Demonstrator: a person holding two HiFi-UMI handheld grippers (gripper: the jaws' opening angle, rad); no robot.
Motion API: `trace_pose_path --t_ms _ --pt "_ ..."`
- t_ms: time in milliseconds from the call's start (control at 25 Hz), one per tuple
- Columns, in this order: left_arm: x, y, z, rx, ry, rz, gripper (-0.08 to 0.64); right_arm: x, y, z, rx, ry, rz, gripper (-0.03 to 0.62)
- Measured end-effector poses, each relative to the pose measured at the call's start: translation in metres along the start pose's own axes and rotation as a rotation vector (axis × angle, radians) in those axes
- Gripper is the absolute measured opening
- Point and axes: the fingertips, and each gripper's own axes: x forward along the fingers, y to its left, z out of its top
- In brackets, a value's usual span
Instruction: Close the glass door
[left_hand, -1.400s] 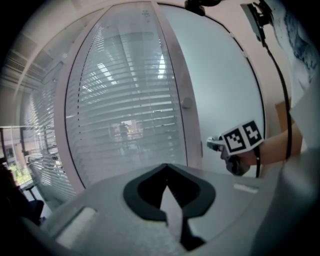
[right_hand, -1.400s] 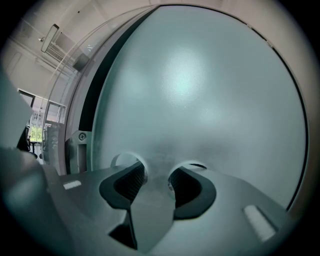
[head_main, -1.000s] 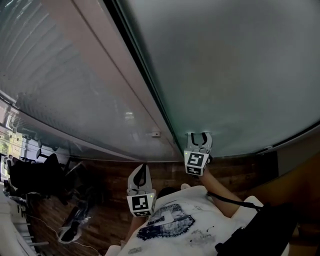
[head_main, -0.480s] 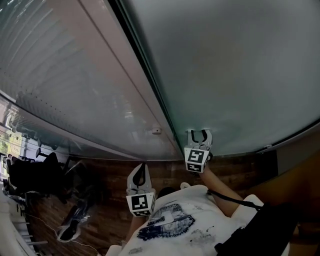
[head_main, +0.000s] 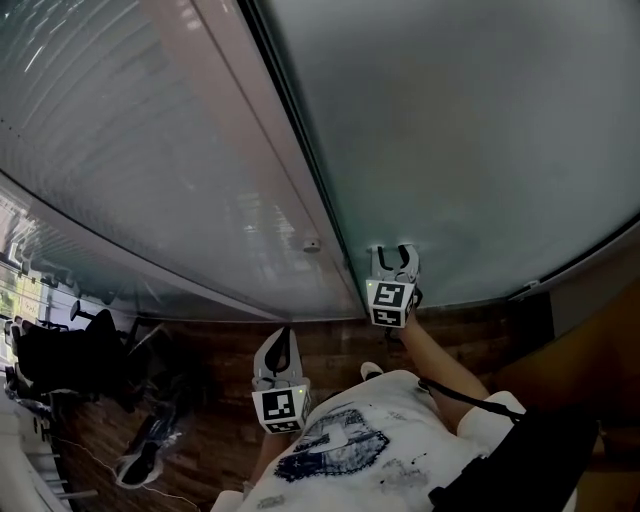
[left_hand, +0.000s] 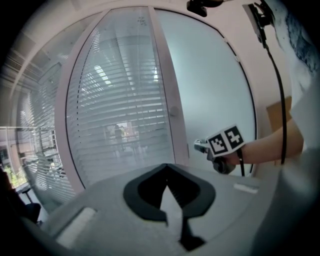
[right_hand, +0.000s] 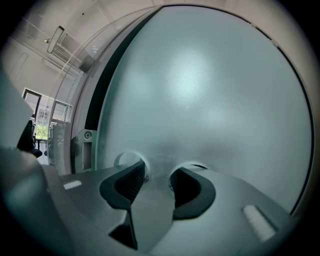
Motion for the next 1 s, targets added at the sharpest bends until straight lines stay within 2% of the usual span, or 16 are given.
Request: trace_pose_path --t_ms 160,320,480,640,760,1000 --pt "-0.017 -0.001 -0.001 -0.005 -0.006 -0.017 0.003 -0.002 0.004 -0.001 0.003 -0.053 0.057 0.17" --pt "-0.044 0.003 -0.013 -0.011 0.007 -0.021 0.002 -0.007 0.005 -0.003 0.015 0.032 0.127 0.172" --pt "-0.079 0.006 -0.028 -0.046 0.022 -0.001 0.003 -0.033 -0.004 -0.004 -0.001 0.064 0.093 0.159" --pt "-0.108 -0.001 -0.041 -0.071 0.014 0.012 0.003 -0.075 -0.014 0.003 0.004 0.043 0.081 0.081" --pt "-0.121 0.003 -0.043 -0.078 -0.004 0.009 0.003 -0.105 -0.008 0.014 -0.014 0.012 0.086 0.047" --pt "-0.153 -0.007 -0.043 -0.075 -0.044 -0.019 0.003 -0.181 -0.005 0.026 -0.021 -0.026 0.083 0.044"
